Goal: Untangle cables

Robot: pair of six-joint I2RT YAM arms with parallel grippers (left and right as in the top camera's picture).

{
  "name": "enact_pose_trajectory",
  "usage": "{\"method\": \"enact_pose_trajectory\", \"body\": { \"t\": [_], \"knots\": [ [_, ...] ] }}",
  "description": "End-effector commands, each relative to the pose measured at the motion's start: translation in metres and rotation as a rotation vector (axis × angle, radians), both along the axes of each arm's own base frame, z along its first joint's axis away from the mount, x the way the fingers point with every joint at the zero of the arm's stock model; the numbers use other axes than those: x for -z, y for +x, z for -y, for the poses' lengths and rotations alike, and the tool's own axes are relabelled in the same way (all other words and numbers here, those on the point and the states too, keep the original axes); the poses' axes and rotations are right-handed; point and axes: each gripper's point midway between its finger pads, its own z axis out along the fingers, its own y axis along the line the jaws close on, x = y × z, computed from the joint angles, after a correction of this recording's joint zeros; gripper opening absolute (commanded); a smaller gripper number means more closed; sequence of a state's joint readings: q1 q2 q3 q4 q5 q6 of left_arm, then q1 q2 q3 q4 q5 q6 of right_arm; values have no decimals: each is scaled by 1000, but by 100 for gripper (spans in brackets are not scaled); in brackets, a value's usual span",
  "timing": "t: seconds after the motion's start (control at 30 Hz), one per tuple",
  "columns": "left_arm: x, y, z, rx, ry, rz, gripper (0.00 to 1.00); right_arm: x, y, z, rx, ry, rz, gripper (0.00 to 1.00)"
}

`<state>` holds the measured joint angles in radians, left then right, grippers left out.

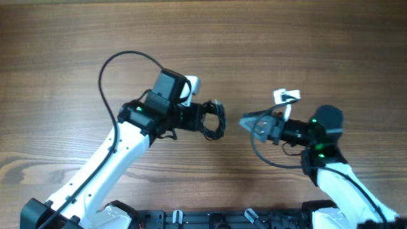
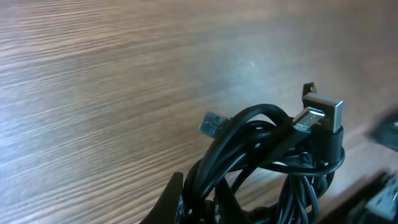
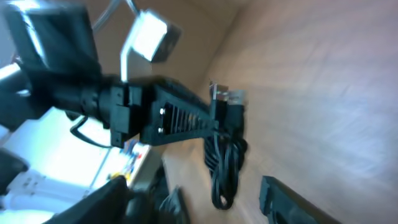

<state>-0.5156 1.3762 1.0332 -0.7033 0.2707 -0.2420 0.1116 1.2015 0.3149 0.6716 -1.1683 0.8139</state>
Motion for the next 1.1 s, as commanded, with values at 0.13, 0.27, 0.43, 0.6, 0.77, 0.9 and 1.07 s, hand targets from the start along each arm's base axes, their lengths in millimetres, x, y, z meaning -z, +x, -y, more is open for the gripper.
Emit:
{"method": "enact_pose_trajectory", "body": {
  "t": [0.13,0.27,0.43,0.6,0.77,0.9,1.07],
  "knots": [
    [-4,-12,23,180,-5,67,4,25,-4,-39,-41,-61,4,55],
    [-9,-14,31,205,-53,65,4,36,2,-46,12,-95,-14,32],
    [-11,-17,34,217,-78,55,4,40,13,-41,84,-101,-60,4],
    [-13,-13,35,66,-130,-26,52,47,38,-27,275,-82,-206,4],
    [-7,-1,21,-213,-126,-110,51,49,45,-22,342,-59,-269,4],
    [-3,1,18,-281,-129,-139,43,49,44,-23,331,-58,-272,4],
    [10,4,13,-456,-132,-233,38,38,46,-25,322,-30,-228,4]
  ]
}}
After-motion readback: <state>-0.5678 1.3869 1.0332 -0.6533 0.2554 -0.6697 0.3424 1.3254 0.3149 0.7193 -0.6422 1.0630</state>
